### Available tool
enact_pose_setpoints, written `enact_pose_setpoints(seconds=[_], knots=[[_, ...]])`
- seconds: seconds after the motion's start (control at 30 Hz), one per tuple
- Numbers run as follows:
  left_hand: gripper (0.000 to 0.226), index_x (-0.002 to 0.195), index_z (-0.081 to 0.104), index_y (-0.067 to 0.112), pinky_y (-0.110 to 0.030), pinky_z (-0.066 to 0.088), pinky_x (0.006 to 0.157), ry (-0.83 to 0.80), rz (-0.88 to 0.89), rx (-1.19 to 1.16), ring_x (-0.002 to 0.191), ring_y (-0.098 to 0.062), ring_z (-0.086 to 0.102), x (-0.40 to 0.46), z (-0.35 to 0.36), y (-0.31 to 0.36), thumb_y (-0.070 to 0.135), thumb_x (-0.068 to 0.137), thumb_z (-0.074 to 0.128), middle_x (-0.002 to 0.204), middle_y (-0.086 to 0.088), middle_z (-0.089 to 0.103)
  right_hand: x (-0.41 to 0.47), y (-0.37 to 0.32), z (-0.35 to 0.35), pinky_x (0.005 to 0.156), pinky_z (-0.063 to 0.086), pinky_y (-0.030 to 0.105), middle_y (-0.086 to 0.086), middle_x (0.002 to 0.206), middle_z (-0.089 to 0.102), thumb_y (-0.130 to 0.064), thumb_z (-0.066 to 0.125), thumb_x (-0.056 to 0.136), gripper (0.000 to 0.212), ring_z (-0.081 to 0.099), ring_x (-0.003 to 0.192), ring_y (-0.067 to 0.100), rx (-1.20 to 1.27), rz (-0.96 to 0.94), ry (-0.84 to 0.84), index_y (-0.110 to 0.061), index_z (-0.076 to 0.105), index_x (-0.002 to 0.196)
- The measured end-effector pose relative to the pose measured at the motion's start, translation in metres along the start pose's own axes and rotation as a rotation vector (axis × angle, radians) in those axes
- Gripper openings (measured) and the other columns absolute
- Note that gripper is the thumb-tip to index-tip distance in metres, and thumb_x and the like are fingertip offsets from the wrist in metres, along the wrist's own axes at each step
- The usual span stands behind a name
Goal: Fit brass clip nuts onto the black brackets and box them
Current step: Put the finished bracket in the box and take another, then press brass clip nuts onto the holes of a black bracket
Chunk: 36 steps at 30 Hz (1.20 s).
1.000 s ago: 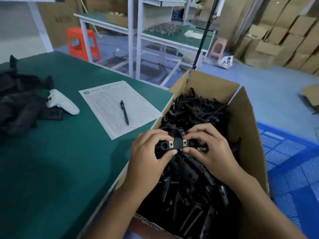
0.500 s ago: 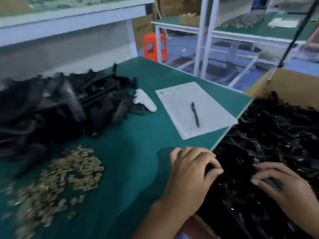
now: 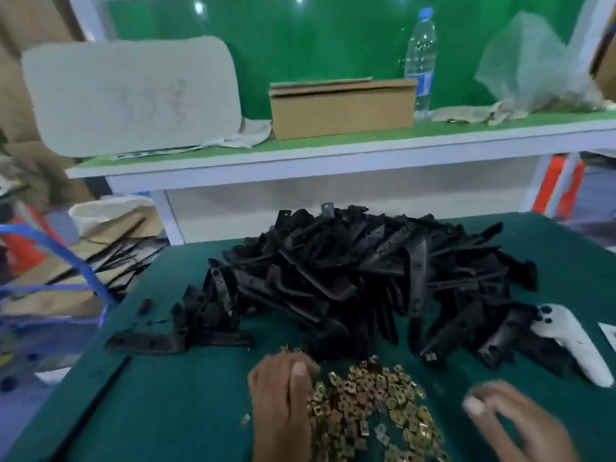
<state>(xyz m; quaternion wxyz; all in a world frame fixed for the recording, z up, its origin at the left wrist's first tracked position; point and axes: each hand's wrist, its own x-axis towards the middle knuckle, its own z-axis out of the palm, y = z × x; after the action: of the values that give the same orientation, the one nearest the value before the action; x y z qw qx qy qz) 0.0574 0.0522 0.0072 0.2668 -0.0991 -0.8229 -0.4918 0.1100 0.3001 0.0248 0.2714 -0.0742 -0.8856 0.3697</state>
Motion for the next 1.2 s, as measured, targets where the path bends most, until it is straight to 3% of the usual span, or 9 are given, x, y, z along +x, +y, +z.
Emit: enact_pose_setpoints(seconds=[0.17, 0.33, 0.43, 0.5, 0.57, 0.7, 0.8, 1.0, 1.2], knots=[[0.047, 0.061, 0.064, 0.035, -0.021, 0.041, 0.069, 0.257, -0.254, -0.154, 0.069, -0.005, 0.058, 0.015, 0.012, -0.053, 0.052, 0.094, 0.035, 0.069, 0.010, 0.066, 0.039, -0.036, 0.076, 0.079, 0.041, 0.013, -0.020, 0.094, 0.060, -0.037, 0.072, 0.088, 0.007, 0.057, 0.093, -0.005, 0.138, -0.089, -0.321, -0.039, 0.067, 0.091], [0.063, 0.052, 0.058, 0.019, -0.048, 0.040, 0.082, 0.277, -0.412, -0.210, 0.072, -0.004, 0.060, 0.022, 0.014, -0.056, 0.061, 0.090, 0.029, 0.067, 0.006, 0.069, 0.080, -0.068, 0.135, 0.098, 0.037, 0.020, -0.035, 0.130, 0.031, -0.056, 0.059, 0.095, 0.043, 0.034, 0.120, -0.004, -0.073, -0.262, -0.473, -0.055, 0.042, 0.134], [0.054, 0.065, 0.055, 0.032, -0.026, 0.037, 0.094, 0.233, -0.316, -0.189, 0.076, -0.010, 0.060, 0.013, 0.009, -0.047, 0.063, 0.098, 0.025, 0.073, 0.009, 0.065, 0.088, -0.077, 0.135, 0.096, 0.041, 0.022, -0.021, 0.119, 0.055, -0.043, 0.049, 0.103, 0.030, 0.048, 0.114, 0.006, -0.149, -0.385, -0.304, -0.036, 0.062, 0.129], [0.053, 0.067, 0.054, 0.036, -0.017, 0.037, 0.083, 0.207, -0.278, -0.150, 0.076, -0.011, 0.059, 0.011, 0.006, -0.043, 0.066, 0.098, 0.023, 0.074, 0.010, 0.062, 0.084, -0.077, 0.120, 0.091, 0.039, 0.015, -0.021, 0.108, 0.060, -0.039, 0.047, 0.103, 0.029, 0.052, 0.106, 0.004, -0.055, -0.349, -0.102, -0.030, 0.069, 0.119], [0.051, 0.069, 0.055, 0.038, -0.031, 0.041, 0.081, 0.181, -0.273, -0.167, 0.077, -0.012, 0.058, 0.011, 0.003, -0.040, 0.067, 0.097, 0.024, 0.075, 0.010, 0.062, 0.078, -0.078, 0.101, 0.086, 0.039, 0.011, -0.026, 0.102, 0.061, -0.042, 0.047, 0.102, 0.021, 0.055, 0.099, 0.001, 0.083, -0.242, 0.016, -0.039, 0.067, 0.110], [0.058, 0.081, 0.061, 0.038, -0.039, 0.043, 0.085, 0.130, -0.299, -0.174, 0.080, -0.009, 0.060, 0.014, 0.002, -0.039, 0.081, 0.088, 0.023, 0.082, 0.009, 0.065, 0.081, -0.074, 0.084, 0.062, 0.046, 0.026, -0.017, 0.075, 0.063, -0.040, 0.057, 0.101, 0.019, 0.059, 0.067, 0.004, 0.522, 0.140, 0.060, -0.053, 0.067, 0.092], [0.047, 0.088, 0.065, 0.040, -0.042, 0.045, 0.087, 0.075, -0.277, -0.173, 0.085, -0.007, 0.063, 0.015, 0.000, -0.037, 0.071, 0.090, 0.028, 0.086, 0.012, 0.069, 0.080, -0.070, 0.082, 0.066, 0.048, 0.025, -0.017, 0.070, 0.063, -0.033, 0.060, 0.101, 0.016, 0.061, 0.068, 0.001, 0.625, 0.303, 0.028, -0.043, 0.071, 0.094], [0.045, 0.108, 0.068, 0.041, -0.019, 0.049, 0.083, 0.021, -0.299, -0.384, 0.092, -0.006, 0.069, 0.015, -0.001, -0.027, 0.069, 0.088, 0.038, 0.098, 0.008, 0.076, 0.044, -0.061, 0.087, 0.086, 0.048, 0.019, -0.018, 0.106, 0.068, -0.030, 0.051, 0.106, 0.026, 0.063, 0.098, 0.003, 0.218, -0.578, 0.132, -0.025, 0.076, 0.101], [0.046, 0.125, 0.058, 0.030, -0.022, 0.049, 0.078, 0.138, -0.509, -0.614, 0.086, -0.002, 0.069, 0.025, -0.005, -0.029, 0.062, 0.091, 0.058, 0.092, 0.014, 0.074, 0.024, -0.066, 0.094, 0.082, 0.050, 0.022, -0.022, 0.115, 0.067, -0.034, 0.060, 0.102, 0.015, 0.065, 0.100, 0.006, 0.291, -0.772, 0.042, -0.035, 0.075, 0.106]])
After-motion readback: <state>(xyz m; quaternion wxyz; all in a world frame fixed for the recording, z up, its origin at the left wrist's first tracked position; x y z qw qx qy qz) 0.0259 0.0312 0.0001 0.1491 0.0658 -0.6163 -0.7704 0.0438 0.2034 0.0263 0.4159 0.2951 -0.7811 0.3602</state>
